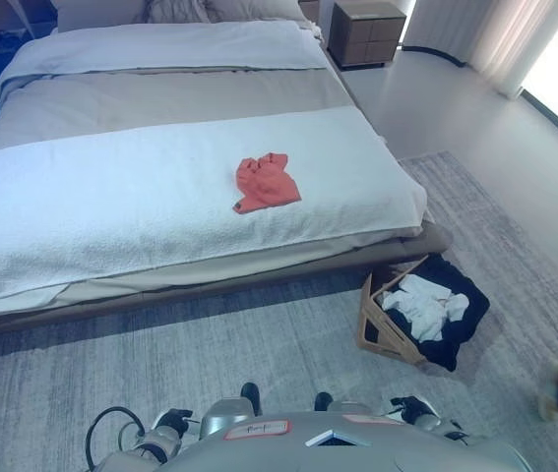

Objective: Put the clothes on the bed into the basket.

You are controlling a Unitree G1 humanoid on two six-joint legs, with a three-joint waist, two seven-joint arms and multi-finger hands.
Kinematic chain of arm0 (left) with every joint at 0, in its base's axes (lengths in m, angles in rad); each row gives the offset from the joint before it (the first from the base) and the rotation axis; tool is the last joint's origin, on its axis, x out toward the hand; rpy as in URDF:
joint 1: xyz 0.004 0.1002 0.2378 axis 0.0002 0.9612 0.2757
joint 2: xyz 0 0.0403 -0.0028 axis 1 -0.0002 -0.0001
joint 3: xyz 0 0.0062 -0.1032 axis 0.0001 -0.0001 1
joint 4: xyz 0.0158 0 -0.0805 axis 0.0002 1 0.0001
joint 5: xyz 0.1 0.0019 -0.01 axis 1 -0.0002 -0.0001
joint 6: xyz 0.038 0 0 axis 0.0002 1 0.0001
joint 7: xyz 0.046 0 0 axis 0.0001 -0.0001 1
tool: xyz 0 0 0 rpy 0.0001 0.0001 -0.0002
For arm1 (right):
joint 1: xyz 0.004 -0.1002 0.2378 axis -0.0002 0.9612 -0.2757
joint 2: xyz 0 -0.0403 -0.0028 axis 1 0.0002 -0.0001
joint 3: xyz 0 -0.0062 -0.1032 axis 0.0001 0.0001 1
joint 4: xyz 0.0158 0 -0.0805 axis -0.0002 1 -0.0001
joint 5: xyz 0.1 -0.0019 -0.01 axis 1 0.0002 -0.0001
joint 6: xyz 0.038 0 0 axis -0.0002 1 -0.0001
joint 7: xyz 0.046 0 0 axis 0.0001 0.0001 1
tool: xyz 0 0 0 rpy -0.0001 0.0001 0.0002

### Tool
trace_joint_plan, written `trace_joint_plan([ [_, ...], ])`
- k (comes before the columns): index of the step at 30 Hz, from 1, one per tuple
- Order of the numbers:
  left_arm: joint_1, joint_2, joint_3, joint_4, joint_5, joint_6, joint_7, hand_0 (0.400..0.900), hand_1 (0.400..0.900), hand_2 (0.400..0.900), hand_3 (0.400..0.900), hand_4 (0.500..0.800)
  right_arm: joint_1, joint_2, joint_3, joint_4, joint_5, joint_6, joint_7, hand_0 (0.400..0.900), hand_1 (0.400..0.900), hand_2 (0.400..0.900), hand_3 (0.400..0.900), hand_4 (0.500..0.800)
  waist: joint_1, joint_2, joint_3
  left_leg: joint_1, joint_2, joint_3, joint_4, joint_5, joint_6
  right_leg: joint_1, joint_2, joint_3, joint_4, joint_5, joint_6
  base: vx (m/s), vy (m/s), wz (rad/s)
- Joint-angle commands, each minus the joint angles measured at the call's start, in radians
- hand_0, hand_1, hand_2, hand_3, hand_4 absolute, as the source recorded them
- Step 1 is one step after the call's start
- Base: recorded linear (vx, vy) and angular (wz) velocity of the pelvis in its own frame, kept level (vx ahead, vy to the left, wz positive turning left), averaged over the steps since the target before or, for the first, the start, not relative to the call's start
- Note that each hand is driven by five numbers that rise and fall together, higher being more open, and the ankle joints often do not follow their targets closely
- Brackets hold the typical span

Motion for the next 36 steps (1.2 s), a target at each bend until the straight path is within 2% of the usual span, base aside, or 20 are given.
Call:
trace_joint_plan([
  [1,-0.053,-0.014,0.017,0.045,0.011,-0.008,0.002,0.900,0.900,0.900,0.900,0.800,-0.072,-0.017,0.024,0.028,-0.016,0.006,-0.007,0.900,0.900,0.900,0.900,0.800,-0.002,-0.009,0.034,0.060,-0.021,-0.025,0.006,-0.074,-0.033,-0.002,0.019,-0.020,0.002,0.019,0.003,0.00,0.000,0.00],
  [14,-0.052,-0.020,0.019,0.042,-0.001,-0.008,0.001,0.900,0.900,0.900,0.900,0.800,-0.077,-0.025,0.010,0.033,-0.009,0.011,-0.007,0.900,0.900,0.900,0.900,0.800,-0.003,0.004,0.036,0.059,-0.024,-0.025,0.006,-0.074,-0.032,0.003,0.016,-0.025,0.004,0.016,0.003,0.00,-0.001,0.01],
  [21,-0.072,-0.004,0.040,0.037,-0.042,-0.002,0.015,0.900,0.900,0.900,0.900,0.800,-0.099,-0.035,0.003,0.031,0.007,0.014,-0.010,0.900,0.900,0.900,0.900,0.800,-0.010,0.005,0.072,0.042,0.005,-0.042,0.010,-0.059,-0.033,-0.077,0.041,-0.010,0.132,-0.044,-0.030,-0.02,-0.055,0.03],
  [22,-0.074,-0.002,0.059,0.032,-0.071,-0.003,0.021,0.900,0.900,0.900,0.900,0.800,-0.101,-0.037,0.002,0.034,0.011,0.013,-0.014,0.900,0.900,0.900,0.900,0.800,-0.008,-0.003,0.082,0.019,0.012,-0.047,0.059,-0.072,-0.032,-0.088,0.046,-0.007,0.147,-0.053,-0.039,-0.04,-0.138,0.03],
  [24,-0.078,0.001,0.087,0.025,-0.118,-0.004,0.030,0.900,0.900,0.900,0.900,0.800,-0.100,-0.040,-0.004,0.038,0.019,0.009,-0.023,0.900,0.900,0.900,0.900,0.800,0.003,-0.022,0.104,-0.070,0.002,-0.052,0.229,-0.101,-0.042,-0.093,0.053,-0.006,0.159,-0.062,-0.058,-0.08,-0.231,0.07],
  [25,-0.078,-0.009,0.122,0.018,-0.168,-0.008,0.037,0.900,0.900,0.900,0.900,0.800,-0.097,-0.049,-0.012,0.042,0.023,0.008,-0.026,0.900,0.900,0.900,0.900,0.800,0.034,-0.039,0.149,-0.173,-0.017,-0.078,0.435,-0.074,-0.047,-0.077,0.060,-0.005,0.163,-0.066,-0.075,-0.08,-0.240,0.02],
  [26,-0.079,-0.009,0.122,0.018,-0.168,-0.008,0.037,0.900,0.900,0.900,0.900,0.800,-0.097,-0.049,-0.012,0.042,0.023,0.008,-0.026,0.900,0.900,0.900,0.900,0.800,0.032,-0.036,0.148,-0.181,-0.015,-0.080,0.448,-0.080,-0.047,-0.079,0.062,-0.008,0.164,-0.067,-0.075,-0.05,-0.225,-0.17],
  [27,-0.079,-0.016,0.132,0.021,-0.187,-0.009,0.036,0.900,0.900,0.900,0.900,0.800,-0.102,-0.056,-0.012,0.043,0.023,0.010,-0.028,0.900,0.900,0.900,0.900,0.800,0.047,-0.038,0.166,-0.221,-0.032,-0.101,0.515,-0.058,-0.042,-0.072,0.065,-0.006,0.163,-0.071,-0.082,0.06,-0.111,-0.46],
  [28,-0.076,-0.023,0.149,0.038,-0.227,-0.013,0.035,0.900,0.900,0.900,0.900,0.800,-0.112,-0.070,-0.006,0.044,0.015,0.014,-0.030,0.900,0.900,0.900,0.900,0.800,0.071,-0.041,0.188,-0.300,-0.081,-0.145,0.558,-0.029,-0.034,-0.061,0.070,0.005,0.163,-0.087,-0.088,0.13,-0.133,-0.58],
  [29,-0.073,-0.025,0.155,0.042,-0.240,-0.015,0.034,0.900,0.900,0.900,0.900,0.800,-0.113,-0.074,-0.004,0.050,0.011,0.016,-0.030,0.900,0.900,0.900,0.900,0.800,0.079,-0.038,0.190,-0.341,-0.098,-0.151,0.536,-0.028,-0.030,-0.051,0.075,0.013,0.160,-0.096,-0.088,0.23,-0.089,-0.55],
  [30,-0.066,-0.024,0.161,0.049,-0.243,-0.013,0.030,0.900,0.900,0.900,0.900,0.800,-0.110,-0.074,-0.001,0.055,0.007,0.018,-0.028,0.900,0.900,0.900,0.900,0.800,0.086,-0.035,0.186,-0.369,-0.086,-0.142,0.477,-0.022,-0.030,-0.036,0.084,0.017,0.153,-0.107,-0.084,0.31,-0.032,-0.30],
  [31,-0.056,-0.023,0.167,0.053,-0.242,-0.014,0.030,0.900,0.900,0.900,0.900,0.800,-0.104,-0.074,0.000,0.059,0.003,0.019,-0.026,0.900,0.900,0.900,0.900,0.800,0.096,-0.027,0.181,-0.375,-0.052,-0.129,0.396,0.025,-0.040,-0.012,0.102,0.024,0.142,-0.124,-0.079,0.24,-0.015,-0.23],
  [32,-0.055,-0.023,0.167,0.053,-0.242,-0.014,0.030,0.900,0.900,0.900,0.900,0.800,-0.104,-0.073,0.000,0.058,0.003,0.019,-0.026,0.900,0.900,0.900,0.900,0.800,0.099,-0.030,0.184,-0.366,-0.053,-0.125,0.388,0.027,-0.040,-0.008,0.099,0.027,0.141,-0.125,-0.079,0.40,0.018,-0.40],
  [33,-0.042,-0.027,0.166,0.056,-0.238,-0.011,0.031,0.900,0.900,0.900,0.900,0.800,-0.097,-0.075,0.006,0.059,-0.004,0.020,-0.027,0.900,0.900,0.900,0.900,0.800,0.126,-0.011,0.174,-0.405,-0.020,-0.128,0.241,0.100,-0.051,0.035,0.126,0.049,0.117,-0.149,-0.081,0.43,0.032,-0.58],
  [34,-0.035,-0.030,0.168,0.055,-0.245,-0.013,0.033,0.900,0.900,0.900,0.900,0.800,-0.096,-0.080,0.010,0.060,-0.006,0.021,-0.027,0.900,0.900,0.900,0.900,0.800,0.147,-0.006,0.175,-0.437,-0.007,-0.150,0.145,0.122,-0.055,0.065,0.133,0.071,0.105,-0.170,-0.079,0.57,0.048,-0.71],
  [36,-0.026,-0.035,0.168,0.056,-0.249,-0.014,0.039,0.900,0.900,0.900,0.900,0.800,-0.093,-0.076,0.013,0.060,-0.007,0.020,-0.032,0.900,0.900,0.900,0.900,0.800,0.168,-0.005,0.174,-0.466,0.020,-0.172,0.049,0.170,-0.089,0.117,0.128,0.113,0.092,-0.201,-0.075,0.45,0.051,-0.52],
])
